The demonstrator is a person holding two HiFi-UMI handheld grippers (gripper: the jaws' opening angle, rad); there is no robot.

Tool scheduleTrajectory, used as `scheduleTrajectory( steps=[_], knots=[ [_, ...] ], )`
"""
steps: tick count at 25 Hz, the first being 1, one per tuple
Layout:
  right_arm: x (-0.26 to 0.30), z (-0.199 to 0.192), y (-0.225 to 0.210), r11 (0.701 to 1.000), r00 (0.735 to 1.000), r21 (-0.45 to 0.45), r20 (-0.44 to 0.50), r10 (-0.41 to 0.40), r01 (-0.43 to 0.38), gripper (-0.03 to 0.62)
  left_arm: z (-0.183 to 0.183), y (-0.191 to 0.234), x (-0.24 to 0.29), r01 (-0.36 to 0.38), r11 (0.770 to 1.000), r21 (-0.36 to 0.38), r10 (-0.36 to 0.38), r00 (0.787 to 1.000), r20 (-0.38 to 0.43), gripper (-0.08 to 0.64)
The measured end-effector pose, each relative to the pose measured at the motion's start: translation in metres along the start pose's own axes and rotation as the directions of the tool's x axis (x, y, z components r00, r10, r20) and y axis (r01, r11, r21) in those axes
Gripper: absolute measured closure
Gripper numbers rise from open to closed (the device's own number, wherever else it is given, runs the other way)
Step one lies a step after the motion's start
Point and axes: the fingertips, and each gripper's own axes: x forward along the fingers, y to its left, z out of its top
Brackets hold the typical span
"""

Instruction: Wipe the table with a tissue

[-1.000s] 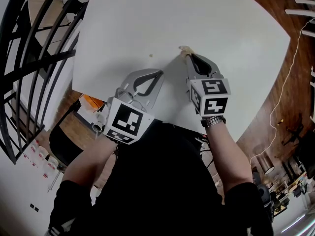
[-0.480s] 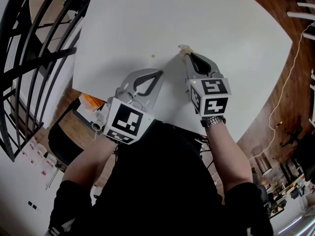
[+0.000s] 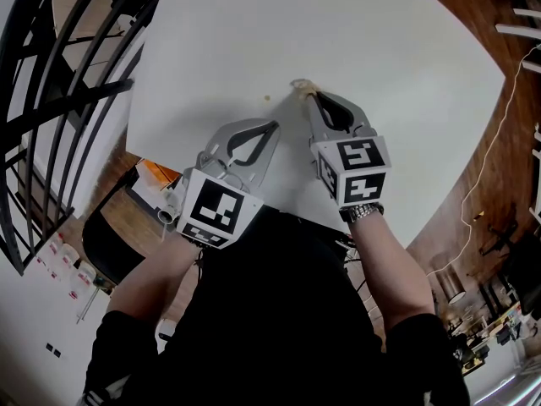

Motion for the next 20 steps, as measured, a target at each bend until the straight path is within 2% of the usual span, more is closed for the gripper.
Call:
scheduleTrajectory(
  steps=[9,20],
  knots=[
    [0.017,0.007,0.032,0.997,0.997,-0.032,-0.008,0.075,-0.075,0.577,-0.008,0.011,-0.009,-0.019,1.0,-0.02,0.019,1.0,-0.006,0.545],
    [0.029,0.007,0.042,0.994,0.995,-0.052,-0.043,0.093,-0.096,0.577,-0.019,0.023,-0.014,-0.041,0.997,-0.059,0.04,0.999,-0.018,0.544]
  ],
)
